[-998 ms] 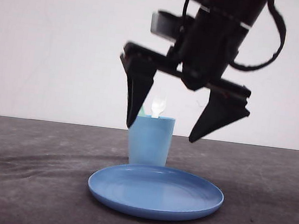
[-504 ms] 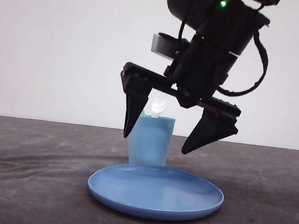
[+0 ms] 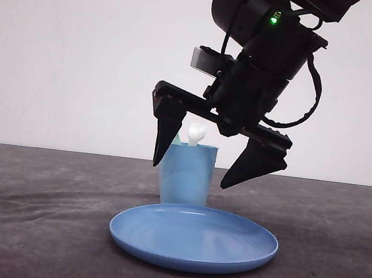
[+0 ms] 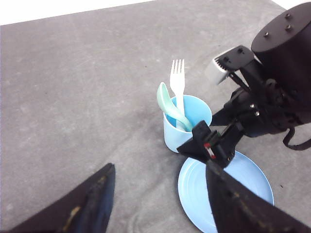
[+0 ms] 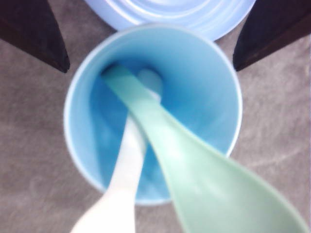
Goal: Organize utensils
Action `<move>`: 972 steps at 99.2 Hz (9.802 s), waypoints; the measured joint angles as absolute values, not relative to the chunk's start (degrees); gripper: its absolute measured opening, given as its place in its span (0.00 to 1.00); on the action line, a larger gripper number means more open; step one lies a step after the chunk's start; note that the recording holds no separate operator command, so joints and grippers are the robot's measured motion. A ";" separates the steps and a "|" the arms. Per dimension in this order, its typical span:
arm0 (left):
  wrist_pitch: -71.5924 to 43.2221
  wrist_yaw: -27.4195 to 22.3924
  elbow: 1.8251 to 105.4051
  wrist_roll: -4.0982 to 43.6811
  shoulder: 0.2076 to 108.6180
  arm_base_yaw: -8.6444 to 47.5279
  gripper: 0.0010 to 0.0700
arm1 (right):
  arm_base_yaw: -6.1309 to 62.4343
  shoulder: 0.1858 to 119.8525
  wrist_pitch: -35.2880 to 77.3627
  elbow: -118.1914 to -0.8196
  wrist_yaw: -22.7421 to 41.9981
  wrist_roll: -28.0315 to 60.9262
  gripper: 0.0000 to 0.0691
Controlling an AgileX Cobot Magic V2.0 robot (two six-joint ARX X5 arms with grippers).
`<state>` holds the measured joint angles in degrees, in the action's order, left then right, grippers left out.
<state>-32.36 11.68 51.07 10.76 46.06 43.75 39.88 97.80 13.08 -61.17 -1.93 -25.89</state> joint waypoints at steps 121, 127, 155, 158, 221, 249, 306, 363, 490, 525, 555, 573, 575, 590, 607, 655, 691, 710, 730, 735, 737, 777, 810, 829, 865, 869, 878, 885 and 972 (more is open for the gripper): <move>-31.48 11.68 51.07 10.09 46.11 43.75 0.50 | 39.70 106.19 18.83 -71.02 -1.32 -20.32 0.59; -31.48 11.68 51.07 10.09 46.11 43.75 0.50 | 39.70 106.19 19.25 -71.22 -1.32 -19.66 0.59; -32.08 11.68 51.07 10.09 46.11 43.75 0.50 | 39.92 105.03 28.67 -77.41 0.21 -15.20 0.59; -32.08 11.68 51.07 10.09 46.11 43.75 0.50 | 40.05 104.27 29.76 -78.11 0.25 -14.68 0.59; -32.18 11.68 51.07 10.09 46.11 43.75 0.50 | 46.24 85.21 47.97 -80.12 1.26 -7.92 0.58; -32.49 11.68 51.07 10.09 46.11 43.75 0.50 | 49.87 85.43 45.80 -76.18 1.69 -8.54 0.58; -32.73 11.68 51.07 10.09 46.11 43.75 0.50 | 55.44 85.43 19.27 -51.11 9.30 -15.51 0.58; -32.75 11.68 51.07 10.09 46.11 43.75 0.50 | 55.11 88.03 16.08 -50.39 11.66 -16.45 0.58; -33.69 11.68 51.07 10.11 46.11 43.75 0.50 | 55.13 67.05 36.05 -57.39 10.46 -16.82 0.91; -33.54 11.68 51.07 10.92 46.11 43.75 0.50 | 55.13 50.96 36.91 -61.63 23.66 -16.23 0.91; -31.03 10.61 51.07 12.73 46.11 43.75 0.50 | 55.13 48.82 38.20 -61.63 27.20 -15.86 0.80; -31.03 10.57 51.07 12.99 46.11 43.75 0.10 | 55.13 48.88 38.54 -61.63 27.20 -15.51 0.13; -31.03 10.57 51.07 13.02 46.11 43.75 0.07 | 55.13 48.88 38.54 -61.63 27.20 -15.42 0.10; -31.00 10.57 51.07 13.02 46.11 43.75 0.02 | 55.13 48.88 38.54 -61.63 27.20 -15.25 0.01; -31.05 10.57 51.07 12.99 46.11 43.75 0.02 | 55.13 48.88 38.54 -61.63 27.20 -15.25 0.00; -31.03 10.57 51.07 13.02 46.11 43.75 0.02 | 55.13 48.88 38.54 -61.63 27.20 -15.25 0.00; -31.00 12.01 51.07 9.82 45.91 42.44 0.02 | 55.13 48.88 38.54 -61.63 27.20 -15.25 0.00; -26.87 12.08 48.62 6.87 43.90 35.20 0.02 | 55.13 48.88 38.54 -61.63 27.18 -15.25 0.00; -18.13 10.44 36.27 6.57 38.00 24.86 0.02 | 55.13 48.88 38.52 -61.63 27.20 -15.25 0.00; -16.03 10.17 32.51 6.57 35.29 22.57 0.02 | 55.13 48.88 38.50 -61.63 27.20 -15.25 0.00; -14.94 10.11 30.59 6.57 33.78 21.45 0.02 | 55.13 48.88 38.50 -61.63 27.20 -15.25 0.00; -12.32 9.08 8.45 6.57 11.73 8.12 0.02 | 55.13 48.88 37.93 -61.63 27.20 -15.25 0.00; -14.37 8.91 3.36 6.46 3.53 4.62 0.02 | 55.13 48.88 37.89 -61.63 27.20 -15.25 0.00; -14.41 8.67 3.36 5.98 0.36 4.08 0.02 | 55.13 48.88 37.93 -61.63 27.18 -15.25 0.00; -14.52 5.43 3.36 4.43 0.25 3.42 0.02 | 55.13 48.88 37.91 -61.63 27.20 -15.25 0.00; -14.52 5.39 3.36 4.10 0.25 3.42 0.02 | 55.13 48.88 37.91 -61.63 27.20 -15.25 0.00; -14.55 5.02 3.36 3.84 0.25 3.40 0.02 | 55.13 48.88 37.93 -61.63 27.20 -15.25 0.00; -14.57 4.27 3.36 3.81 0.25 3.40 0.02 | 55.13 48.88 37.93 -61.63 27.20 -15.25 0.00; -14.59 3.11 3.33 4.08 0.25 3.40 0.02 | 55.13 48.88 37.91 -61.63 27.22 -14.85 0.00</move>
